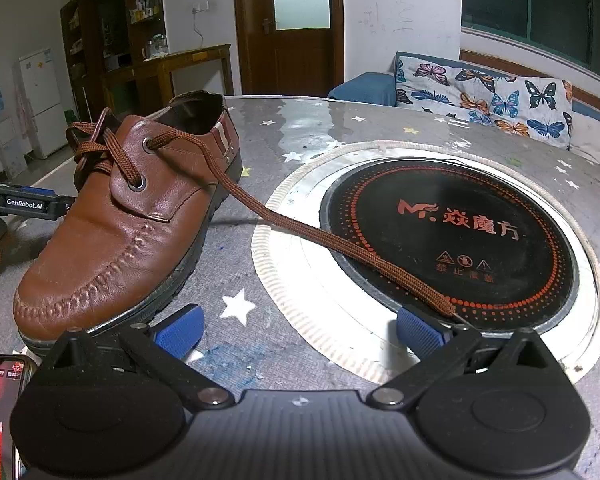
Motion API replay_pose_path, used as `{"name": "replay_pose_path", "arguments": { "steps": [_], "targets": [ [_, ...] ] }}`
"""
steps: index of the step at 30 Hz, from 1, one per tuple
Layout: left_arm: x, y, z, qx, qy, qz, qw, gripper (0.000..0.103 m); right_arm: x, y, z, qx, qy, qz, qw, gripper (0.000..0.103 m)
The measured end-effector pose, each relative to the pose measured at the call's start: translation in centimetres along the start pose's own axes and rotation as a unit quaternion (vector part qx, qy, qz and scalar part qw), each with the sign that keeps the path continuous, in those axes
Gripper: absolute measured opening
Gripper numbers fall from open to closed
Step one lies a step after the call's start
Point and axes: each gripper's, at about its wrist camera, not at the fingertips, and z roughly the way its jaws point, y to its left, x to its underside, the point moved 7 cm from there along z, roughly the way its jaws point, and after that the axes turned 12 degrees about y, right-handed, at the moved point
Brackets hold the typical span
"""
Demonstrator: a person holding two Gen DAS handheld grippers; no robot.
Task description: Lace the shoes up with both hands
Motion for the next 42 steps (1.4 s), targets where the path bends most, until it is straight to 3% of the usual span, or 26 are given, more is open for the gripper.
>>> {"name": "replay_pose_path", "arguments": {
  "steps": [42],
  "targets": [
    [0.09, -0.15, 0.22, 0.000, -0.002, 0.000, 1.0000, 0.103, -0.04, 0.19, 0.16, 0.000, 0.000, 0.000, 1.000, 0.103]
  ]
}}
